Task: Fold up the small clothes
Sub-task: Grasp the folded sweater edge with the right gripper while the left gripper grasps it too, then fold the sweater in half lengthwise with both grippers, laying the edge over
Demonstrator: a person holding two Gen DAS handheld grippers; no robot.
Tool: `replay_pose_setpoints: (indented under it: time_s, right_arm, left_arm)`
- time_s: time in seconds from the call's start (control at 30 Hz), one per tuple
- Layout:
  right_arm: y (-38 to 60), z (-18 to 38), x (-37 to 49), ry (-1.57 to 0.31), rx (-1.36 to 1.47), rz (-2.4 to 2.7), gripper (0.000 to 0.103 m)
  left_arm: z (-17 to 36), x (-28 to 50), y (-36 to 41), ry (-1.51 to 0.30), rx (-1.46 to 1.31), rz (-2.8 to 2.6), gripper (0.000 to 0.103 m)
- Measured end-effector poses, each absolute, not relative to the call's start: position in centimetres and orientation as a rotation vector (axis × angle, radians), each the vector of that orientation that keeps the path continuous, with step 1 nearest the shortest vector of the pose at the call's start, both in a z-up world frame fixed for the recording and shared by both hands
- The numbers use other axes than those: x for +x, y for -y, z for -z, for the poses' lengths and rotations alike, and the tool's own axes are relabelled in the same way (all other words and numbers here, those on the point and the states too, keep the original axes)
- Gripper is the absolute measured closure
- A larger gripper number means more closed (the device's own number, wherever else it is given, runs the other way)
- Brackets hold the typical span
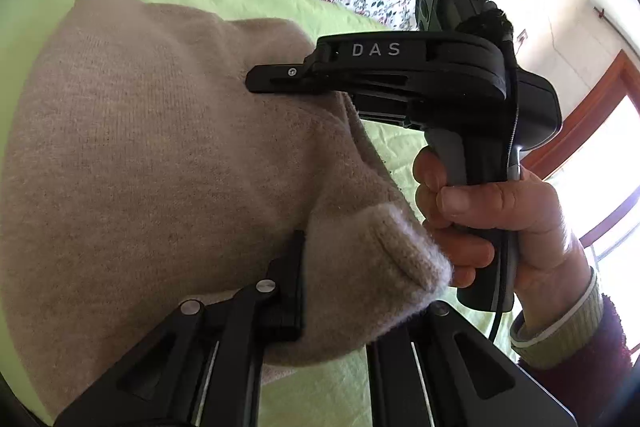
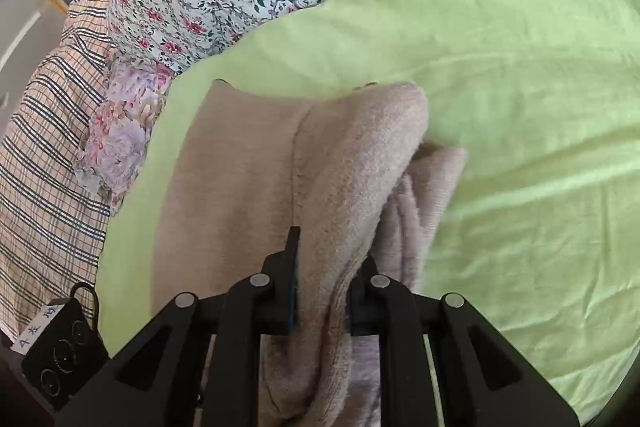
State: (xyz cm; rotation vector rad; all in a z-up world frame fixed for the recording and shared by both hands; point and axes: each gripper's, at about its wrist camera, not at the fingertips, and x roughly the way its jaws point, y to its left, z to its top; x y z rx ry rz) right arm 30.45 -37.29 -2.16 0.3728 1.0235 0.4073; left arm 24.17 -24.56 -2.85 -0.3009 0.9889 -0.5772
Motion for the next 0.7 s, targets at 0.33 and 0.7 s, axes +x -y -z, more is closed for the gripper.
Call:
replay_pose_setpoints:
  time_s: [0.33, 0.7]
  right_arm:
    - [38.7, 1.8, 28.7, -0.965, 0.312, -0.267, 0.071]
    - [39.9, 1.7, 23.9, -0.97, 0.436, -0.317, 0.021]
  left_arm:
    - [1.1, 22.1, 22.4, -1.03, -0.304, 0.687, 0.065]
    - [-0.8, 23.0, 10.3, -0.986, -0.387, 0.505, 0.021]
